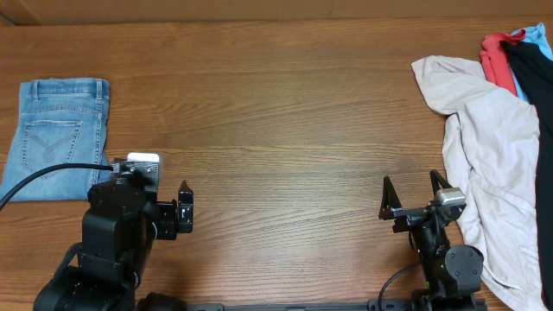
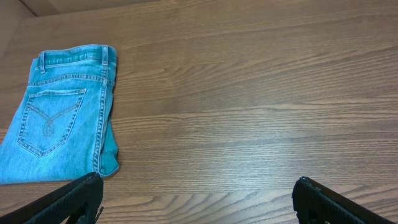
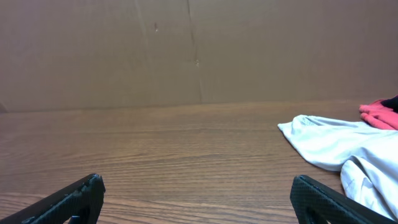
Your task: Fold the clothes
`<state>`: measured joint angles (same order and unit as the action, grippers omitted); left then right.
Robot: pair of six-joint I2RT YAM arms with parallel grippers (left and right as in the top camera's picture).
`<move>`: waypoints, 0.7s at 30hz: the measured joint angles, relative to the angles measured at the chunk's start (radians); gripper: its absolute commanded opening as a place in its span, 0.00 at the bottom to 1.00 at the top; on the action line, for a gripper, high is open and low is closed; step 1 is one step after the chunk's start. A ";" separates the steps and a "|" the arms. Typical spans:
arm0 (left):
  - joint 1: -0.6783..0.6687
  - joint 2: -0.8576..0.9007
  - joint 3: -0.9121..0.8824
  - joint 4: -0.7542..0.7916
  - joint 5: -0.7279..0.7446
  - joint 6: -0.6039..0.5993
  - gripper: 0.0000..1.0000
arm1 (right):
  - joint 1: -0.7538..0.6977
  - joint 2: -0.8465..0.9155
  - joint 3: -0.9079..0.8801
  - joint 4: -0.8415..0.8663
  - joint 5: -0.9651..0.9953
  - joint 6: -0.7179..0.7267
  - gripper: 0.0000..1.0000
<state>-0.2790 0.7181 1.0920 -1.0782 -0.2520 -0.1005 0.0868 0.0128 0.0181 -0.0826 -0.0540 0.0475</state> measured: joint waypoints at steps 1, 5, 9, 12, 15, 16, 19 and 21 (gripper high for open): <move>0.000 0.000 0.000 0.000 0.000 0.000 1.00 | 0.000 0.000 0.000 0.000 0.000 0.000 1.00; 0.000 0.000 0.000 0.000 0.000 0.000 1.00 | 0.000 0.000 0.000 0.000 0.000 0.000 1.00; 0.000 0.000 0.000 0.000 0.000 0.000 1.00 | 0.000 0.000 0.000 0.000 0.000 0.000 1.00; 0.000 0.000 0.000 0.000 0.000 0.000 1.00 | 0.000 0.000 0.000 -0.001 0.000 0.000 1.00; 0.000 -0.006 -0.003 0.001 0.000 0.000 1.00 | 0.000 0.000 0.000 0.000 0.000 0.000 1.00; 0.000 -0.014 -0.008 0.001 0.000 0.000 1.00 | 0.000 0.000 0.000 0.000 0.000 0.000 1.00; 0.000 -0.060 -0.042 0.000 0.000 0.000 1.00 | 0.000 0.000 0.000 0.000 0.000 -0.001 1.00; 0.013 -0.119 -0.091 0.003 0.001 0.000 1.00 | 0.000 0.000 0.000 0.000 0.000 0.000 1.00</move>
<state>-0.2661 0.5991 1.0008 -1.0748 -0.2508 -0.1005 0.0868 0.0128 0.0181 -0.0822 -0.0544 0.0471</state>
